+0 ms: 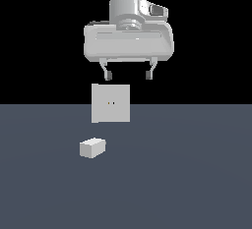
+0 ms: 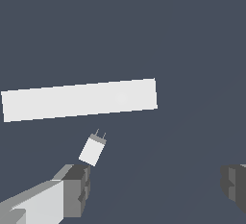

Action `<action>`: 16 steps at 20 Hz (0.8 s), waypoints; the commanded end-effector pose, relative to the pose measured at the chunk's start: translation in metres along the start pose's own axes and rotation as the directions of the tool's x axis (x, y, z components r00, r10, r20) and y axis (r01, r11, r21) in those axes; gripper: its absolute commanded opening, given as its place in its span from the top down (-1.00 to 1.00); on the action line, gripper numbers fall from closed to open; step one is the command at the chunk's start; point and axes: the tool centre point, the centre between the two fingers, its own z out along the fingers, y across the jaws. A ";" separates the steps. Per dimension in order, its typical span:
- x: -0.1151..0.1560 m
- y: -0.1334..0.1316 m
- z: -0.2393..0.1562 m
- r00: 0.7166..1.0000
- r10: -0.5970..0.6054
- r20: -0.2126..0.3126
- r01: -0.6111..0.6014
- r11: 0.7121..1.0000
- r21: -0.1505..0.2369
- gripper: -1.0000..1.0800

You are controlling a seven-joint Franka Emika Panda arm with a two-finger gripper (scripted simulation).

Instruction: Plug the charger into the wall socket.

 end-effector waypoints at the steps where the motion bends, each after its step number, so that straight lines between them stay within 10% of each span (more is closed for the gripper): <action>1: 0.000 0.000 0.000 1.000 0.000 0.000 0.000 1.000 0.000 -0.92; 16: -0.012 -0.009 0.012 0.996 0.062 -0.071 -0.062 0.998 -0.009 -0.92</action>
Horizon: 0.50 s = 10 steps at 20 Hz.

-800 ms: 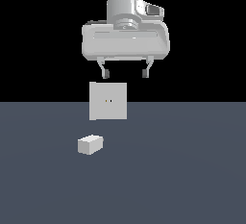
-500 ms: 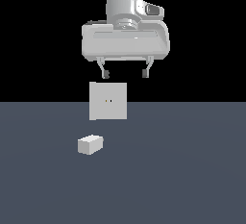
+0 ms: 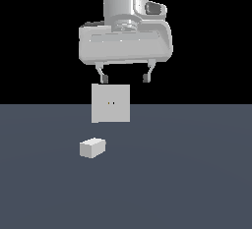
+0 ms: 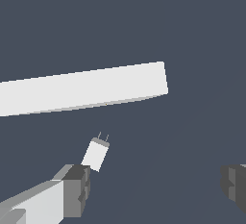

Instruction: Plug the charger into the wall socket.

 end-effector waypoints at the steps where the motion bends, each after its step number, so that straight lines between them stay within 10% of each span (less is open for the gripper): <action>1: -0.004 -0.003 0.004 1.000 0.019 -0.023 -0.019 1.000 -0.003 -0.92; 10: -0.020 -0.019 0.023 0.985 0.112 -0.131 -0.114 0.993 -0.011 -0.92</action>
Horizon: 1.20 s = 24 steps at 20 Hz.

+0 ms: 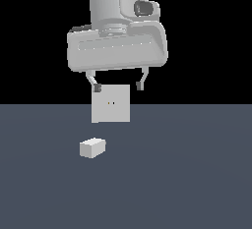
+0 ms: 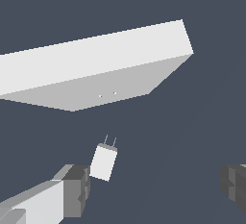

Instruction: Plug the charger into the wall socket.

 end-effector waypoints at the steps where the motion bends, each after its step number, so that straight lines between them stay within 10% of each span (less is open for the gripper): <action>1: -0.006 -0.005 0.005 0.999 0.027 -0.032 -0.027 1.000 -0.003 -0.92; 24: -0.030 -0.036 0.047 0.944 0.209 -0.255 -0.221 0.975 -0.018 -0.92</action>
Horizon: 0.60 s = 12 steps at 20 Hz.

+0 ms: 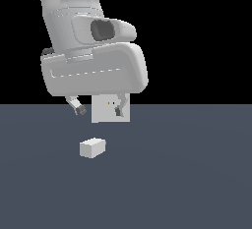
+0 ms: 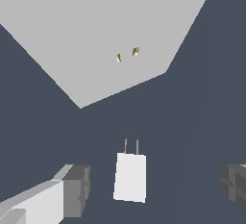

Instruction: Plug the charger into the wall socket.

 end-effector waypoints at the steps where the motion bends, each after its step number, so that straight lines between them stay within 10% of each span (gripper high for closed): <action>1: -0.002 -0.002 0.003 1.000 0.018 -0.022 -0.018 1.000 -0.005 -0.92; 12: -0.011 -0.010 0.016 0.994 0.072 -0.086 -0.074 0.997 -0.019 -0.92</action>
